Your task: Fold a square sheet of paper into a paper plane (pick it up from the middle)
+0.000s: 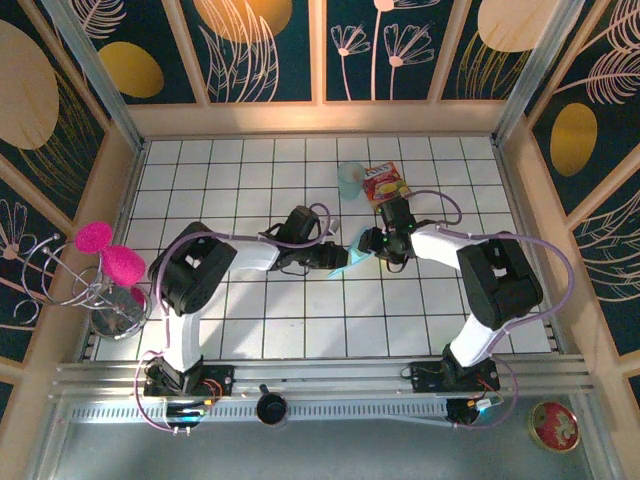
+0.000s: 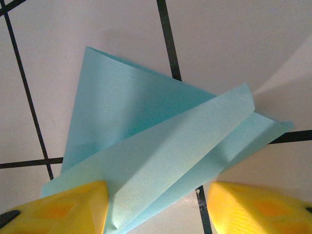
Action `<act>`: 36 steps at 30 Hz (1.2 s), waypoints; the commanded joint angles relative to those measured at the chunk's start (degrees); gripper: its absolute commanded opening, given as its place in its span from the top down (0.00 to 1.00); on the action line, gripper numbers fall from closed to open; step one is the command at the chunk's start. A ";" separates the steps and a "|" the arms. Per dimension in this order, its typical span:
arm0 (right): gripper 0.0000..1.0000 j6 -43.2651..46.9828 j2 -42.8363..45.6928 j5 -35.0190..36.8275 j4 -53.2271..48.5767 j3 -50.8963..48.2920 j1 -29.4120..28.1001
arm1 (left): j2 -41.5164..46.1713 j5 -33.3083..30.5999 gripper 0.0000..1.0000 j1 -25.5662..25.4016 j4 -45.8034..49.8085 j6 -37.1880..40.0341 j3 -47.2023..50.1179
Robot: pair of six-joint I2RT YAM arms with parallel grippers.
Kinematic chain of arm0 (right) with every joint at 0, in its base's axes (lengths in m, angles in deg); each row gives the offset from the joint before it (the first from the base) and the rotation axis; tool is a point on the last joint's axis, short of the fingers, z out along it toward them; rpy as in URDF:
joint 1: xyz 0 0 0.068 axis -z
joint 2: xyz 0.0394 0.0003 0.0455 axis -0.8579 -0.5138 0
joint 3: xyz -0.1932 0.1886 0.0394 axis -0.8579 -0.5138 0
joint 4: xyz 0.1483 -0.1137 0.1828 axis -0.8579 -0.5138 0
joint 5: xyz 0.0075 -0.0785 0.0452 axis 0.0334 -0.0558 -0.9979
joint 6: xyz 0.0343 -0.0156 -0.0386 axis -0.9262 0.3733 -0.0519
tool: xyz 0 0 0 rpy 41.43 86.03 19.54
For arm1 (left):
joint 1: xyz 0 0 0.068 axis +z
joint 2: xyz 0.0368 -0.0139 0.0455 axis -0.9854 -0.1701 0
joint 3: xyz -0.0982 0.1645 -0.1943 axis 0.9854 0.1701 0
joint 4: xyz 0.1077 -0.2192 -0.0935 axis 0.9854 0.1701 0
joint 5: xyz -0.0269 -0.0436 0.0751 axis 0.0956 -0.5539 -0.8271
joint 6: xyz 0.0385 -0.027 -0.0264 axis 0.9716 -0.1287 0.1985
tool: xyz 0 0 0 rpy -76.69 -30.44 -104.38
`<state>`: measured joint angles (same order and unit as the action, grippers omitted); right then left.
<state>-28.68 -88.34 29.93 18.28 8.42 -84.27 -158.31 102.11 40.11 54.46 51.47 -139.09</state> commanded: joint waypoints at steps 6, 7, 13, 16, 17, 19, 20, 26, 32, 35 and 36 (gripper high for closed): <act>0.41 -1.28 -5.99 1.29 1.71 -1.00 -0.65 | 5.46 -5.49 0.61 0.19 -1.45 -1.71 5.60; 0.41 -1.42 -6.08 1.17 1.71 -1.02 -0.65 | 5.71 -5.64 0.60 0.17 -1.86 -1.98 6.15; 0.41 -1.86 -6.55 0.98 1.45 -0.74 -0.69 | 6.97 -7.21 0.57 -0.76 -0.73 -0.85 6.17; 0.41 -2.03 -6.72 1.07 1.16 -0.65 -0.65 | 7.05 -9.34 0.56 -1.72 1.29 0.41 4.89; 0.41 -2.03 -6.71 1.10 1.14 -0.71 -0.70 | 7.14 -9.83 0.56 -2.05 1.37 0.66 4.67; 0.41 -2.12 -6.81 1.07 1.19 -0.69 -0.65 | 6.97 -10.28 0.56 -2.39 1.91 1.07 3.99; 0.42 -2.12 -6.94 1.07 1.26 -0.65 -0.65 | 6.43 -10.55 0.56 -2.59 2.43 1.39 3.51; 0.42 -2.30 -6.99 1.25 1.17 -0.69 -0.65 | 4.01 -11.74 0.56 -3.57 5.17 2.71 1.74; 0.43 -2.69 -7.51 1.21 0.93 -0.57 -0.63 | 2.52 -11.89 0.56 -3.67 6.92 3.28 1.58; 0.43 -2.87 -7.69 1.25 0.87 -0.50 -0.56 | 2.35 -12.78 0.56 -3.67 7.63 3.78 1.54; 0.43 -2.83 -7.80 1.31 0.83 -0.51 -0.56 | 2.23 -12.92 0.56 -3.67 7.89 4.03 1.47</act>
<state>-30.62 -89.74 30.54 16.66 9.64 -84.31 -154.88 90.44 36.68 59.64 53.96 -136.49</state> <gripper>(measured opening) 0.567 0.439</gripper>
